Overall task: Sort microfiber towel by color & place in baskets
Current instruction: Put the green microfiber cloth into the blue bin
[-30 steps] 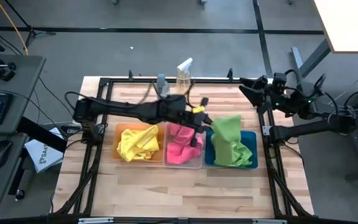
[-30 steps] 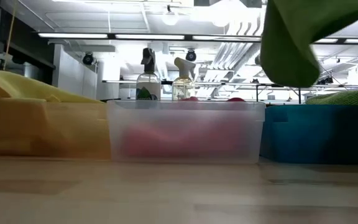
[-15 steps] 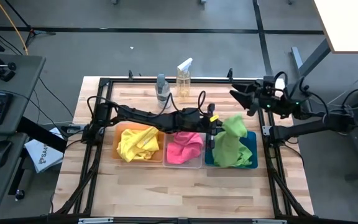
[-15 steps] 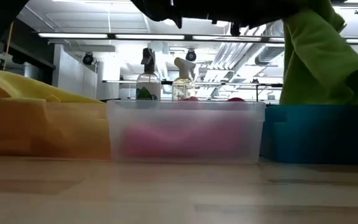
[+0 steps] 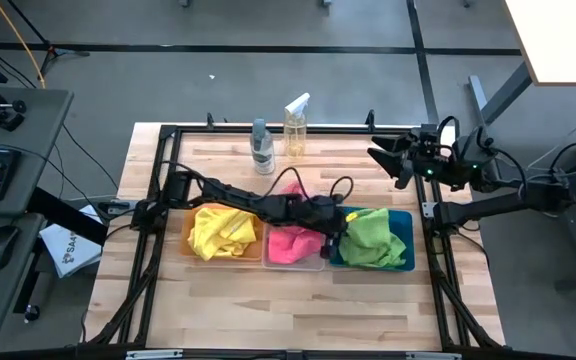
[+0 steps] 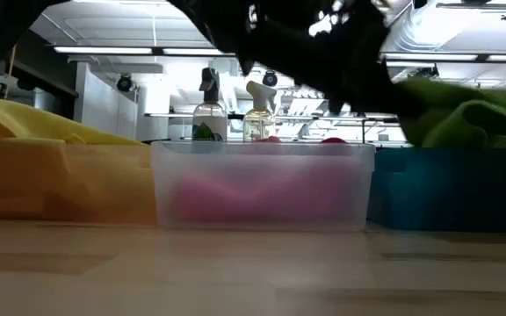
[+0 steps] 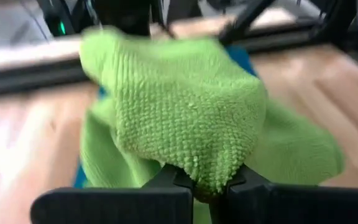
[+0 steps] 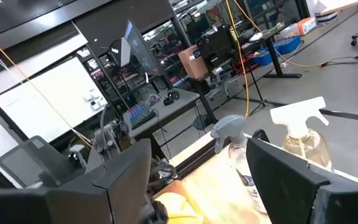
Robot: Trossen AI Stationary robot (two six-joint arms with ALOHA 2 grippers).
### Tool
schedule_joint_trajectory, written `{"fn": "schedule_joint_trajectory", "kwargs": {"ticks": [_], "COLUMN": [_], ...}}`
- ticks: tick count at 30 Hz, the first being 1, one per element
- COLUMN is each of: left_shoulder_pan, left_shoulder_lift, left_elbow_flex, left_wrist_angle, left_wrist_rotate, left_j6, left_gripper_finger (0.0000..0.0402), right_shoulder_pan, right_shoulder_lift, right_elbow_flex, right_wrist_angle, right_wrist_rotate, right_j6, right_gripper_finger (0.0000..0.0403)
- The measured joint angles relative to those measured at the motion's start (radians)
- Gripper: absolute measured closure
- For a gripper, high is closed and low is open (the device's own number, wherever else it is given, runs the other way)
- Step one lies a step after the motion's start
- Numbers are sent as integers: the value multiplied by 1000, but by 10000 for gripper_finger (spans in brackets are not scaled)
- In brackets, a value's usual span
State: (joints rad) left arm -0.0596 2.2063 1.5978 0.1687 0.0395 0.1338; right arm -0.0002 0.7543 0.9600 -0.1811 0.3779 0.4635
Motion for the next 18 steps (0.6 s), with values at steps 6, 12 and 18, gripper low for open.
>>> {"fn": "schedule_joint_trajectory", "kwargs": {"ticks": [6,12,18], "left_shoulder_pan": [-9,4,24], "left_shoulder_lift": [62,58,11], "left_elbow_flex": [0,2,0], "left_wrist_angle": [-88,-161,-213], "left_wrist_rotate": [-18,-40,-44], "left_j6": [-76,-81,-107], "left_gripper_finger": [396,371,310], "right_shoulder_pan": [0,0,0], "right_shoulder_lift": [0,0,0], "right_elbow_flex": [0,0,0], "right_wrist_angle": [-6,-38,-131], "right_wrist_rotate": [4,12,13], "right_j6": [10,34,84], "right_gripper_finger": [144,144,144]}}
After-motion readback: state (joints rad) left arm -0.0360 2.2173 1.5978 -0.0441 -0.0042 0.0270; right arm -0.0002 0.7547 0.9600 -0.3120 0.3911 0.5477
